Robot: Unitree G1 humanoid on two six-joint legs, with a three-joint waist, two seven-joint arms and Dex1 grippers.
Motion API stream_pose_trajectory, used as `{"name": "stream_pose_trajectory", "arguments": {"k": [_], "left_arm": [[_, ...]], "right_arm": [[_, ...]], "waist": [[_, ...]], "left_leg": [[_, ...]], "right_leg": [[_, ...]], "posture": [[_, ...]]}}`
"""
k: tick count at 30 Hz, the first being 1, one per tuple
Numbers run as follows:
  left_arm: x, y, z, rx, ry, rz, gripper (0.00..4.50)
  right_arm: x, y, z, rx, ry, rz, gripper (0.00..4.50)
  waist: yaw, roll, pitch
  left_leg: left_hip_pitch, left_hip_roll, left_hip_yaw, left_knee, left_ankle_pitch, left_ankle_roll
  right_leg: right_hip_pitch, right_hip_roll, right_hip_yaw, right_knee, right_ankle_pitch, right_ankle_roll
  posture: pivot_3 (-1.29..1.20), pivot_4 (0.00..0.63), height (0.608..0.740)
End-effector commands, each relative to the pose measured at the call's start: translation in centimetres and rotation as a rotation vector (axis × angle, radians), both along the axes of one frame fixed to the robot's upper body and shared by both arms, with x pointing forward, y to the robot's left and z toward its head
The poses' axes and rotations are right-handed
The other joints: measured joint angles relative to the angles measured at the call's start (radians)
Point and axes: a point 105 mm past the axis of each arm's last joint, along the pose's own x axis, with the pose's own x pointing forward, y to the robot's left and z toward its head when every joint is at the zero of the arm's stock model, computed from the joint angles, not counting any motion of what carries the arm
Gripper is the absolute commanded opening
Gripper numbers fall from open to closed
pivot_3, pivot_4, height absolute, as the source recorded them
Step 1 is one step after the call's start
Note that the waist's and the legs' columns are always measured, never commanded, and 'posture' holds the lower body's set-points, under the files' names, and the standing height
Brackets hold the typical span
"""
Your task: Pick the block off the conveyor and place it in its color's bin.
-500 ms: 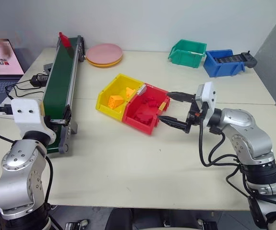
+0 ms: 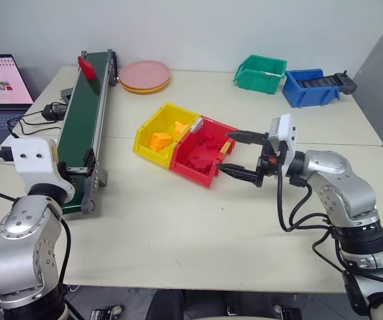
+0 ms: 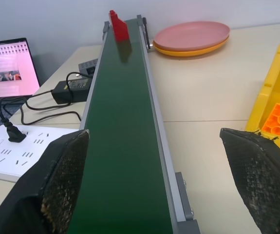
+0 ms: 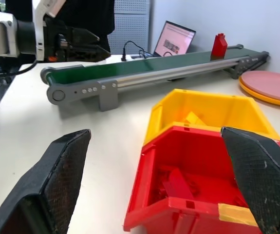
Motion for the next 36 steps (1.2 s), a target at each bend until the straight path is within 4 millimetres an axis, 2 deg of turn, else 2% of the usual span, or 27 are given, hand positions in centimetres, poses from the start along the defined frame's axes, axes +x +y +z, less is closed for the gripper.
{"name": "stream_pose_trajectory", "arguments": {"k": [1, 12, 18, 36], "left_arm": [[-1.0, 0.1, 1.8, 0.05, -0.084, 0.02, 4.47], [-0.8, 1.3, 1.0, 0.033, -0.047, 0.047, 4.47], [-0.5, 1.9, 0.6, 0.018, -0.029, 0.064, 4.47], [0.8, 3.5, -0.7, -0.098, 0.015, 0.098, 4.47]], "right_arm": [[-0.8, 0.3, 1.5, -0.002, -0.047, 0.046, 4.5], [-0.2, 0.7, 2.2, -0.048, -0.058, 0.02, 4.5], [-1.3, 1.2, 2.7, -0.035, -0.048, 0.091, 4.5], [-1.7, 1.4, 2.5, -0.069, -0.065, 0.097, 4.5]], "waist": [[0.0, 0.0, 0.0], [-0.001, 0.0, 0.0], [-0.001, 0.0, 0.0], [-0.001, 0.0, 0.0]], "left_leg": [[0.0, 0.0, 0.0, 0.0, 0.0, 0.0], [0.0, 0.0, 0.0, 0.0, 0.0, 0.0], [-0.001, 0.0, 0.0, 0.0, 0.0, 0.0], [-0.001, 0.0, 0.0, 0.0, 0.0, 0.0]], "right_leg": [[0.0, 0.0, 0.0, 0.0, 0.0, 0.0], [0.0, 0.0, 0.0, 0.0, 0.0, 0.0], [0.0, 0.0, 0.0, -0.001, 0.0, 0.0], [0.0, 0.0, 0.0, 0.0, 0.0, 0.0]], "posture": [[0.0, 0.15, 0.74], [0.0, 0.15, 0.74], [0.0, 0.15, 0.74], [0.0, 0.15, 0.74]]}}
